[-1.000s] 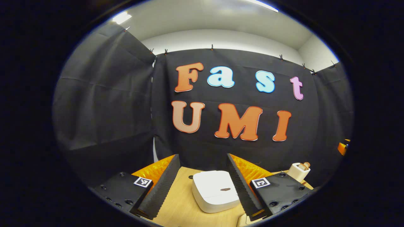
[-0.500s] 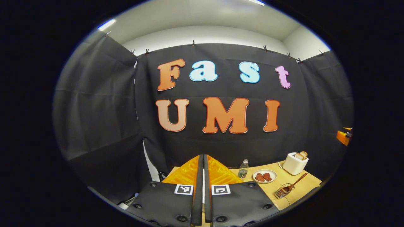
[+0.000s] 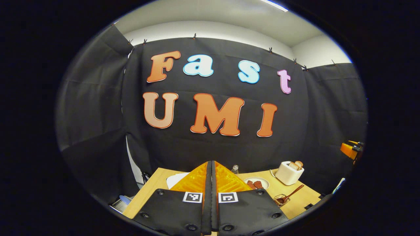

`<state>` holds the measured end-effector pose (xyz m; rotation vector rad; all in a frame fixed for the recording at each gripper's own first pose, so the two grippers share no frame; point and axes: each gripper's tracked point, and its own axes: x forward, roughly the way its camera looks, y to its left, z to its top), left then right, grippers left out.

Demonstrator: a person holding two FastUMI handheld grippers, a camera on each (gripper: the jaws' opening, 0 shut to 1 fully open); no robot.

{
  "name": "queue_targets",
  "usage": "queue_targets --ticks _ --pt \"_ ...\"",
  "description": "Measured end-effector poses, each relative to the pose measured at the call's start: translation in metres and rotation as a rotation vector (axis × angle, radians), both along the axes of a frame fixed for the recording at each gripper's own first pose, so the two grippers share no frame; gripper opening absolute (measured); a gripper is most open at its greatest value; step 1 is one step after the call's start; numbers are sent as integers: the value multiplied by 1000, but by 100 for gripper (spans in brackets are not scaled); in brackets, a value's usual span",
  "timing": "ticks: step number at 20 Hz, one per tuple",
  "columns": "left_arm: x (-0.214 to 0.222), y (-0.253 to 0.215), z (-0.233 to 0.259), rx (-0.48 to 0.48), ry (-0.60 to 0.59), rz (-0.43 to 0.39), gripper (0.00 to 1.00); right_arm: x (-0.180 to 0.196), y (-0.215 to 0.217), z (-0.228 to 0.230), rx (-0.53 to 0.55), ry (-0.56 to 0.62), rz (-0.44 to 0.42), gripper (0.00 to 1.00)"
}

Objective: Close the left gripper, press the button to open the rice cooker; take a wooden spoon from the chopstick holder with the right hand, scoop a spoonful of rice and pour it into the rice cooker, then put the wooden spoon back into the chopstick holder.

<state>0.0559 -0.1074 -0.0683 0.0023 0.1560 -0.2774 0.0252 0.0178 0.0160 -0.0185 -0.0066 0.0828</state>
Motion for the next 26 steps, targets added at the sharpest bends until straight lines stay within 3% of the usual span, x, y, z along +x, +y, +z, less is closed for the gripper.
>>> queue_targets --ticks 6,8,15,18,26 --pt "50 -16 -66 7 96 -17 4 4 -19 -3 -7 14 -46 95" --pt "65 -14 -102 52 156 -15 4 3 -27 -5 -25 23 -72 95" --pt "80 -11 -219 135 367 -42 4 1 -43 -14 -57 69 -110 95" --pt "86 -9 -242 139 401 -37 4 -1 -53 -12 -106 59 -153 95" --pt "86 -2 -261 49 457 -12 5 -4 -63 -34 -89 118 -172 95"
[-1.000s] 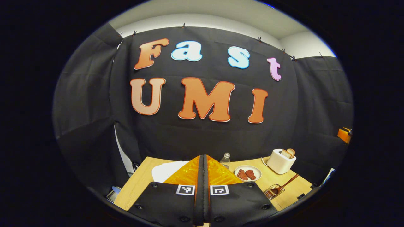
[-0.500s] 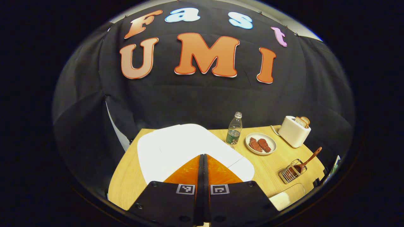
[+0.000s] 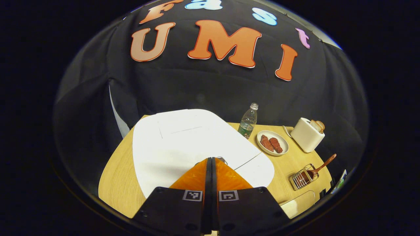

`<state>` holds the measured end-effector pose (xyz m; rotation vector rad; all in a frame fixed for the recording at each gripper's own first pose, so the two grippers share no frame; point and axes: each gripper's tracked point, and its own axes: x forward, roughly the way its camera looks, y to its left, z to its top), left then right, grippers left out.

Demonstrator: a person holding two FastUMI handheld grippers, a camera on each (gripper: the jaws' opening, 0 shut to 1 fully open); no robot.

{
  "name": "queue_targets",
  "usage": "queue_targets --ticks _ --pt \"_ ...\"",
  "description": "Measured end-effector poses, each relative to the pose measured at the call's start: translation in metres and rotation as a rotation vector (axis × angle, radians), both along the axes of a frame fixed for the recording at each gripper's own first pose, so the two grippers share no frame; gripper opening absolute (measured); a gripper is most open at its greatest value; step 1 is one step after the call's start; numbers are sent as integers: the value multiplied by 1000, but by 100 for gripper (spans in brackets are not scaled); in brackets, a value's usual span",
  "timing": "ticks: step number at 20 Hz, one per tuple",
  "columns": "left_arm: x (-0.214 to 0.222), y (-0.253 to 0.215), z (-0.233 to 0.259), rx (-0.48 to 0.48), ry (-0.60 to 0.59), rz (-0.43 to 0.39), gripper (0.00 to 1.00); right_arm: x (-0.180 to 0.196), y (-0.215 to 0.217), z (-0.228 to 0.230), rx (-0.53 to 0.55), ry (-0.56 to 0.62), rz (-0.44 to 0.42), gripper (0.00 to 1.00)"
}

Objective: Close the left gripper, press the button to open the rice cooker; take a wooden spoon from the chopstick holder with the right hand, scoop a spoonful of rice and pour it into the rice cooker, then put the wooden spoon back into the chopstick holder.

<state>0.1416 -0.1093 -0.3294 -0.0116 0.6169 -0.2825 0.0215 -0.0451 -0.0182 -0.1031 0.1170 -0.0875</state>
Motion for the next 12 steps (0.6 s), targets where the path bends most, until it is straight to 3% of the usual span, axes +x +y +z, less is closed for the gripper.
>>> queue_targets --ticks 1,2,6,9,12 --pt "1 0 1 -2 -3 5 5 0 2 -3 9 7 6 100" --pt "1 3 2 11 -7 12 5 1 4 -6 15 13 12 95" --pt "-6 13 24 70 -43 20 5 5 5 -11 53 3 38 95" --pt "0 22 78 86 -132 36 4 9 10 -16 104 -6 65 95" --pt "-3 27 142 24 -208 72 4 15 16 -12 156 -49 95 95"
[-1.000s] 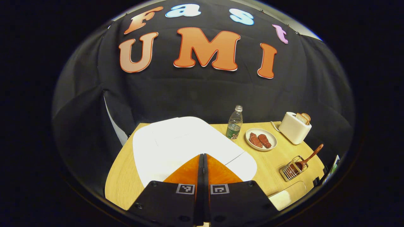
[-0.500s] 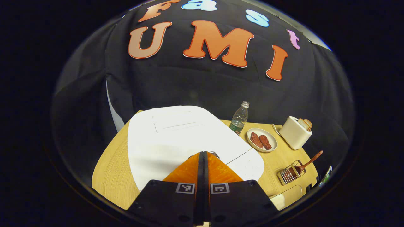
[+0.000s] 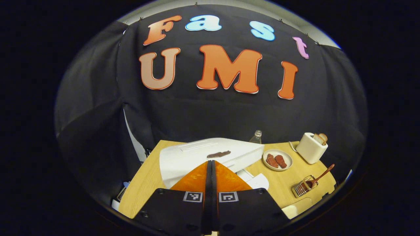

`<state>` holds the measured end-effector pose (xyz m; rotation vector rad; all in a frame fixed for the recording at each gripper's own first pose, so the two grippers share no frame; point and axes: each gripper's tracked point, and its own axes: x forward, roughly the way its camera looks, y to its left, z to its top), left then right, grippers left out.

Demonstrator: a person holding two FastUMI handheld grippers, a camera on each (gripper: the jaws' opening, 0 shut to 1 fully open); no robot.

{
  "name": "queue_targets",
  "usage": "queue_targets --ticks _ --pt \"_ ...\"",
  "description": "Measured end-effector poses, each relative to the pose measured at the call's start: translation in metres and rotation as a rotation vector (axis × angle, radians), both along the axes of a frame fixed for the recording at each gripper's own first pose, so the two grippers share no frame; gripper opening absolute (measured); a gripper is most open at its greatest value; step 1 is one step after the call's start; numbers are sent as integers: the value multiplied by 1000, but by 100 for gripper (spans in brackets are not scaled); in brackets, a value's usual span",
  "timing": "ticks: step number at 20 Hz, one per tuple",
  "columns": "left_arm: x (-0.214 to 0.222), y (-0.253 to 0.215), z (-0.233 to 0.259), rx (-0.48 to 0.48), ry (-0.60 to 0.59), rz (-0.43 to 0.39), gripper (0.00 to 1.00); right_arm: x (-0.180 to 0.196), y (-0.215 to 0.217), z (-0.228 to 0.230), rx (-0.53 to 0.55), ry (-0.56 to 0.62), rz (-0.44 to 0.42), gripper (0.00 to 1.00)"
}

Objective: Close the left gripper, press the button to open the rice cooker; take a wooden spoon from the chopstick holder with the right hand, scoop a spoonful of rice and pour it into the rice cooker, then put the wooden spoon back into the chopstick holder.

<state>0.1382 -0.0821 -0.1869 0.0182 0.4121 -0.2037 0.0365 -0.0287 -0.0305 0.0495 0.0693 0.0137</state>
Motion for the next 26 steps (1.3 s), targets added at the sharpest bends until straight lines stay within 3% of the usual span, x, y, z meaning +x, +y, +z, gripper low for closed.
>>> queue_targets --ticks 4,5,8,17,21,22,23,26 --pt "-20 13 62 -91 -86 43 4 7 10 -3 -4 -70 62 100" --pt "-25 16 77 -105 -104 46 4 10 10 -7 -3 -75 62 95" --pt "-44 37 109 -124 -132 89 4 23 15 -11 33 -122 78 95" --pt "-107 115 184 -45 -323 299 6 69 39 -123 236 96 135 94" --pt "-130 138 211 -26 -403 354 29 79 51 -178 341 225 155 95" --pt "-136 145 213 -16 -409 366 23 82 54 -189 374 253 151 95" --pt "-141 149 215 -9 -409 378 23 85 56 -200 407 282 146 95" --pt "-153 157 212 12 -406 392 42 88 65 -227 467 349 153 95"
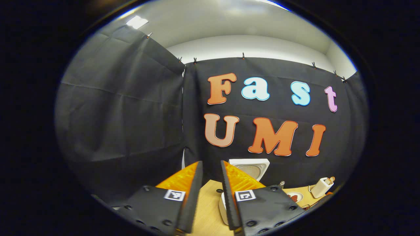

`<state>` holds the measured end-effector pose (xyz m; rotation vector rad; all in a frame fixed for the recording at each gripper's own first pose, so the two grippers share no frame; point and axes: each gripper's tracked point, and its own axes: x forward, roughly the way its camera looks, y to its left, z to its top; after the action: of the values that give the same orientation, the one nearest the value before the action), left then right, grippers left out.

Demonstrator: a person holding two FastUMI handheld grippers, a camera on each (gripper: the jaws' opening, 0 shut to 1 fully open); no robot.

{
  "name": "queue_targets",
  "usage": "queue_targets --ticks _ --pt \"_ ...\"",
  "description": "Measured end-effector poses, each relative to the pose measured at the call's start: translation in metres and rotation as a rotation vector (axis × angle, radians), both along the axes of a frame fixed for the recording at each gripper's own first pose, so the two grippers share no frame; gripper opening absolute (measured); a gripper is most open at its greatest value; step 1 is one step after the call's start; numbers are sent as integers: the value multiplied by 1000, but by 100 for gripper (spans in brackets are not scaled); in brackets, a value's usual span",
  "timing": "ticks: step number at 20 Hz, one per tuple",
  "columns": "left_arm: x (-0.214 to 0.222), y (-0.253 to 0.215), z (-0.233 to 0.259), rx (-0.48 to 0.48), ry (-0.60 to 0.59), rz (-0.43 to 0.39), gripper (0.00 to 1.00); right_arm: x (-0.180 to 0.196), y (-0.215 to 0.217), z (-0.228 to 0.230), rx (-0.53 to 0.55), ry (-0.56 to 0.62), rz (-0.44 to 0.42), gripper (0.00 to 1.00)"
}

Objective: Close the left gripper, press the button to open the rice cooker; take a wooden spoon from the chopstick holder with the right hand, scoop a spoonful of rice and pour it into the rice cooker, then put the wooden spoon back into the chopstick holder.

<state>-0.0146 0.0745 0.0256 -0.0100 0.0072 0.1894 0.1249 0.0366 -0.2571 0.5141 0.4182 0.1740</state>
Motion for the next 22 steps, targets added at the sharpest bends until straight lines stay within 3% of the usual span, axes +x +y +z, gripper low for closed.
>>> queue_targets --ticks 1,3,6,9,10,11,13,14,18,22 --pt "-6 2 0 16 4 12 57 1 4 -7 14 23 6 95" --pt "-8 2 -6 54 30 11 74 2 13 -18 55 61 25 94" --pt "-10 2 -12 115 53 22 99 11 23 -27 89 88 29 84" --pt "-5 -7 -17 102 55 13 99 13 21 -38 99 134 14 69" --pt "-4 -7 -22 82 64 9 99 14 21 -39 102 138 7 50" --pt "-4 -9 -30 62 79 6 99 13 22 -38 110 136 10 53" --pt "-1 -6 -44 30 112 4 99 7 25 -36 125 140 15 27" --pt "1 -5 -53 13 131 -1 99 9 28 -32 135 134 15 30" --pt "6 -7 -61 -51 153 -66 99 1 36 -20 96 124 25 19" --pt "17 12 -54 -50 150 -83 99 -5 39 18 37 49 4 19"
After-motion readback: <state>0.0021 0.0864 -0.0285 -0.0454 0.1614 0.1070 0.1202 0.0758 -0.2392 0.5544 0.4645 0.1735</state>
